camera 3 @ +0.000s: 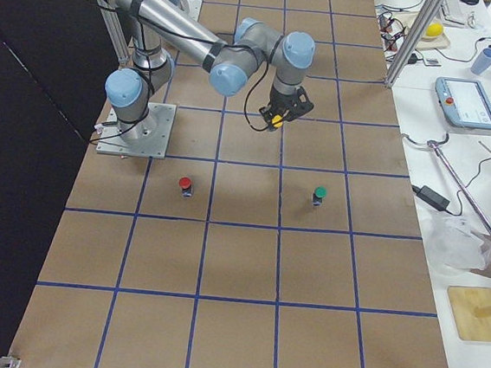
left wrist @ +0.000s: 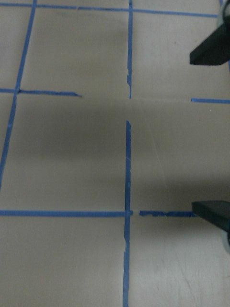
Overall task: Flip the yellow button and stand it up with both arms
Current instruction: 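Carry the yellow button with the right gripper and lower it upright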
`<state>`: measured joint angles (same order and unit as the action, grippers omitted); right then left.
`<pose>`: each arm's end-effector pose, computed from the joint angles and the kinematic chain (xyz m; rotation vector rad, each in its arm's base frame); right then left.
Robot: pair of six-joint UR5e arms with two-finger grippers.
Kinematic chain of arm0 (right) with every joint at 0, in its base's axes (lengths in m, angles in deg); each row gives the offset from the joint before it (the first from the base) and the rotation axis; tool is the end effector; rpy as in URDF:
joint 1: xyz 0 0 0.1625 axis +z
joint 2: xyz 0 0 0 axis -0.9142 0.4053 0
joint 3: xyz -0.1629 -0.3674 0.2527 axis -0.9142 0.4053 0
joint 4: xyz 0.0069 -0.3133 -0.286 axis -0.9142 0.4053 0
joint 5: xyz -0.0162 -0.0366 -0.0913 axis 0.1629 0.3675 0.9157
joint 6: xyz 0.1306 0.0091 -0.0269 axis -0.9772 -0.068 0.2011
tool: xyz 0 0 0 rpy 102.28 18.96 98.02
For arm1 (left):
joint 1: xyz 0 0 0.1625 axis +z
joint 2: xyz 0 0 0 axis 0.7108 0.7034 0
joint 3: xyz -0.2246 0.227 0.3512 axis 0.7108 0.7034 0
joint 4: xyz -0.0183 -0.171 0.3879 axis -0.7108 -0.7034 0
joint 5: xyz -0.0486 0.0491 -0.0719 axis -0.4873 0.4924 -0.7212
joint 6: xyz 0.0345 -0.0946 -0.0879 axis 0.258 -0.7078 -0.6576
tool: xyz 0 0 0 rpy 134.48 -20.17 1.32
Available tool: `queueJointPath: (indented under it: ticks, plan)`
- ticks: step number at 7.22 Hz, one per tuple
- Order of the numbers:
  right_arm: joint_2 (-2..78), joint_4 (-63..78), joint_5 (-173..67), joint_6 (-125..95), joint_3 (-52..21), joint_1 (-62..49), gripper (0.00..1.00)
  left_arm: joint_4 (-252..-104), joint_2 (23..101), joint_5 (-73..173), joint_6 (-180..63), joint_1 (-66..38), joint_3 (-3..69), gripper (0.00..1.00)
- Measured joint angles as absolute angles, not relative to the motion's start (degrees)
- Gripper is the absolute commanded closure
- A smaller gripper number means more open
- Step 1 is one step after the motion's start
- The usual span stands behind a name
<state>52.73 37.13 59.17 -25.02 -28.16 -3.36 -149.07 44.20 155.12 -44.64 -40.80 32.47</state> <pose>-0.1125 -0.5133 0.3519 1.4127 2.7869 0.1252 -0.1129 -0.5280 0.4885 0.1179 -3.0252 0.0161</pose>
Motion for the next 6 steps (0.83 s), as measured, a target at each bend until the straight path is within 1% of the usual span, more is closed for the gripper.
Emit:
queueJointPath:
  ticks: [2,4,6]
  plan:
    - [51.43,49.05,67.36,-26.21,-34.22,-6.8,0.97,-153.77,42.93,159.34,-44.37,-41.02,31.91,0.0]
    - [48.01,56.52,71.36,-28.75,-35.72,-7.95,0.96,-154.82,41.69,159.86,-44.29,-41.24,32.13,0.0]
    - [44.59,60.85,73.1,-31.38,-35.93,-8.32,0.92,-154.93,41.52,159.95,-41.32,-41.11,32.0,0.0]
